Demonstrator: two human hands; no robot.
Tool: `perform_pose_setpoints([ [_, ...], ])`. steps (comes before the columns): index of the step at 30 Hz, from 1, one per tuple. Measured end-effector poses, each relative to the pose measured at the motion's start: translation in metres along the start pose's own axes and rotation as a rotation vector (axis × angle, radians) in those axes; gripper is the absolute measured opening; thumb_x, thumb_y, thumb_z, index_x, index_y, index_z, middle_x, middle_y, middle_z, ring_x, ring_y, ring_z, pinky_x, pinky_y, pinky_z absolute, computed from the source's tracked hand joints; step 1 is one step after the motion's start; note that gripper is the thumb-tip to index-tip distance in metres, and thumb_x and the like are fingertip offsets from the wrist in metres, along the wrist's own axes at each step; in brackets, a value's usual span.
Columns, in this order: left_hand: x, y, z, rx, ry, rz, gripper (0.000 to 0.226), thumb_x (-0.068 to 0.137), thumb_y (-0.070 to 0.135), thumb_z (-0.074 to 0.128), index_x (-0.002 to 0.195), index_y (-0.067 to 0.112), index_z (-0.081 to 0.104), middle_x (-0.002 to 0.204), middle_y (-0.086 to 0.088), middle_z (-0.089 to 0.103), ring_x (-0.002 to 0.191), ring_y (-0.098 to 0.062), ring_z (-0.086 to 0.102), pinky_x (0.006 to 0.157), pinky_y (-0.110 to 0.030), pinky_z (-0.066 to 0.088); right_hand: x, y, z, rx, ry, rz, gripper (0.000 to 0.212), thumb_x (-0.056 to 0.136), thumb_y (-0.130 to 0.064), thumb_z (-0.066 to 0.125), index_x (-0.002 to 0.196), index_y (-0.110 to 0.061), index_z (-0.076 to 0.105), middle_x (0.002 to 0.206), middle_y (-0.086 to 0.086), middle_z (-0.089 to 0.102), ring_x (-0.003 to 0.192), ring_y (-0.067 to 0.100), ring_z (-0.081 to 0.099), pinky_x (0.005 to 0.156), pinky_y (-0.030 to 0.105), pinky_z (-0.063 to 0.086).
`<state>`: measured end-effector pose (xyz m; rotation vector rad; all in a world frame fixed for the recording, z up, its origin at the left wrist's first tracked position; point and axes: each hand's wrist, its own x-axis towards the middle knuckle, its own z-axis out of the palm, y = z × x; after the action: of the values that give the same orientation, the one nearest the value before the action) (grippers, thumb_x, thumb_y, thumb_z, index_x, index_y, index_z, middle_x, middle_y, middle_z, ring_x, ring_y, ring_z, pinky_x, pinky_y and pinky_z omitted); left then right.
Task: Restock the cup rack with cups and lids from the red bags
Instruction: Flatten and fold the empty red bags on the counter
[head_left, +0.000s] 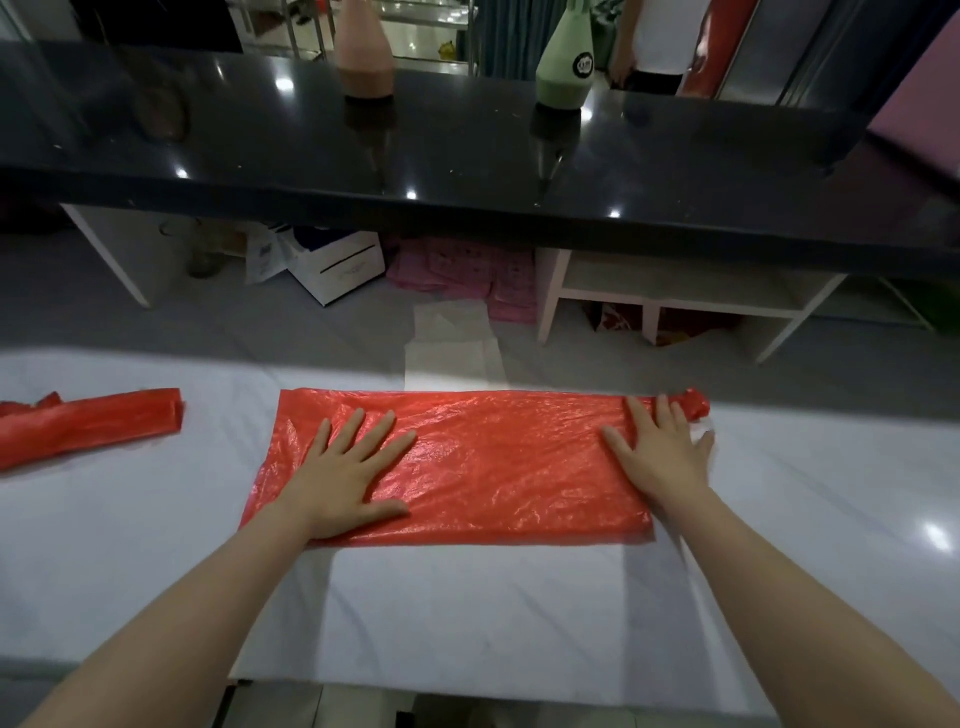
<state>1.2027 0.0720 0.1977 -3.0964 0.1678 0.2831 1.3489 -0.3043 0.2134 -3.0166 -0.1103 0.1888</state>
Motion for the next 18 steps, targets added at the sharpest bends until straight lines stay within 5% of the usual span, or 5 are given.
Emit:
perform_pose_setpoints([
  [6, -0.011, 0.019, -0.002, -0.103, -0.063, -0.066, 0.088, 0.064, 0.093, 0.005, 0.134, 0.053, -0.03, 0.153, 0.006, -0.03, 0.141, -0.029, -0.027, 0.111, -0.059, -0.014, -0.03, -0.036, -0.015, -0.001, 0.255, -0.144, 0.059, 0.093, -0.053, 0.038, 0.145, -0.028, 0.033, 0.158, 0.003, 0.02, 0.145, 0.027, 0.01, 0.113, 0.053, 0.011],
  [13, -0.018, 0.084, -0.019, -0.516, -0.075, -0.348, 0.074, 0.086, 0.075, 0.016, 0.146, 0.044, -0.012, 0.158, 0.001, -0.017, 0.144, -0.036, -0.016, 0.109, -0.061, -0.011, -0.137, -0.113, 0.014, 0.084, 0.15, -0.29, 0.048, 0.09, -0.049, 0.048, 0.134, -0.031, 0.047, 0.146, 0.001, 0.037, 0.132, 0.025, 0.03, 0.105, 0.042, 0.025],
  [18, -0.055, 0.096, -0.025, -0.61, 0.111, -0.224, 0.061, 0.095, 0.052, 0.033, 0.15, 0.034, 0.011, 0.161, 0.002, -0.001, 0.147, -0.029, -0.001, 0.114, -0.054, 0.005, -0.191, -0.114, 0.039, 0.075, 0.081, -0.206, 0.053, 0.093, -0.055, 0.038, 0.14, -0.03, 0.04, 0.148, -0.004, 0.037, 0.135, 0.018, 0.033, 0.109, 0.041, 0.029],
])
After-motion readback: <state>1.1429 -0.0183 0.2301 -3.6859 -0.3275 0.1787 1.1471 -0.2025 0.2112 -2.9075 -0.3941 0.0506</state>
